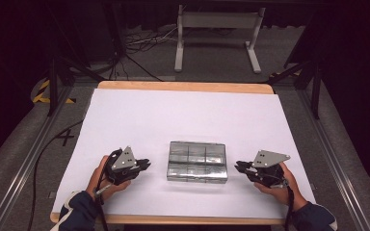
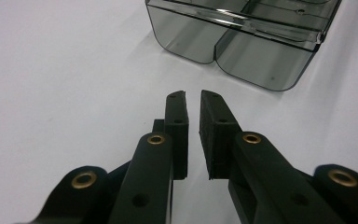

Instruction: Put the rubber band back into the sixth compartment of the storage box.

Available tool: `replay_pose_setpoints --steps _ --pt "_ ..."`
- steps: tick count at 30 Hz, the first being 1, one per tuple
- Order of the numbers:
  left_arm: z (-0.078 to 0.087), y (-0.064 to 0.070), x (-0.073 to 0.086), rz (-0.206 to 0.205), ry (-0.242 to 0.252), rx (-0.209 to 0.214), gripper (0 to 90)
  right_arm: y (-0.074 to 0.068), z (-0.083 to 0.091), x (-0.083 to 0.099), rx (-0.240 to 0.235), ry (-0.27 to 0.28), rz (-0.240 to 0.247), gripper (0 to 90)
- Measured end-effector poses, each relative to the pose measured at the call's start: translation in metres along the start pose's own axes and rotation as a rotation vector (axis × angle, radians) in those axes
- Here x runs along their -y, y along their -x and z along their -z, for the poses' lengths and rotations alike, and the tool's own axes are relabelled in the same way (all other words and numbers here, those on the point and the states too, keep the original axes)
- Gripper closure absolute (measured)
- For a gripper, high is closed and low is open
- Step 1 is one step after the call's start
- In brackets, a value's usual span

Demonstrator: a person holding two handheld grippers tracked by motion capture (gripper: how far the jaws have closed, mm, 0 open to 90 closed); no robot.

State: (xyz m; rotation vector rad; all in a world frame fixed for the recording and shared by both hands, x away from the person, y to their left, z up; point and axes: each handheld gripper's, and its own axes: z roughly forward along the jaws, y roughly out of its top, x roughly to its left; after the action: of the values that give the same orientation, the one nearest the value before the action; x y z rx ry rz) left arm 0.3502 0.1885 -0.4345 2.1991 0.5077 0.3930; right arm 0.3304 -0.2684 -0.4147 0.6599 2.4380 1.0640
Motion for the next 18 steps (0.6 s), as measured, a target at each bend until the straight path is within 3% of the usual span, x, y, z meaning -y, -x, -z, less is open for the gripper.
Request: replay_pose_setpoints --steps 18 --pt "0.026 -0.006 0.022 0.036 -0.002 -0.053 77.2 0.01 0.022 0.017 0.06 0.008 -0.039 73.2"
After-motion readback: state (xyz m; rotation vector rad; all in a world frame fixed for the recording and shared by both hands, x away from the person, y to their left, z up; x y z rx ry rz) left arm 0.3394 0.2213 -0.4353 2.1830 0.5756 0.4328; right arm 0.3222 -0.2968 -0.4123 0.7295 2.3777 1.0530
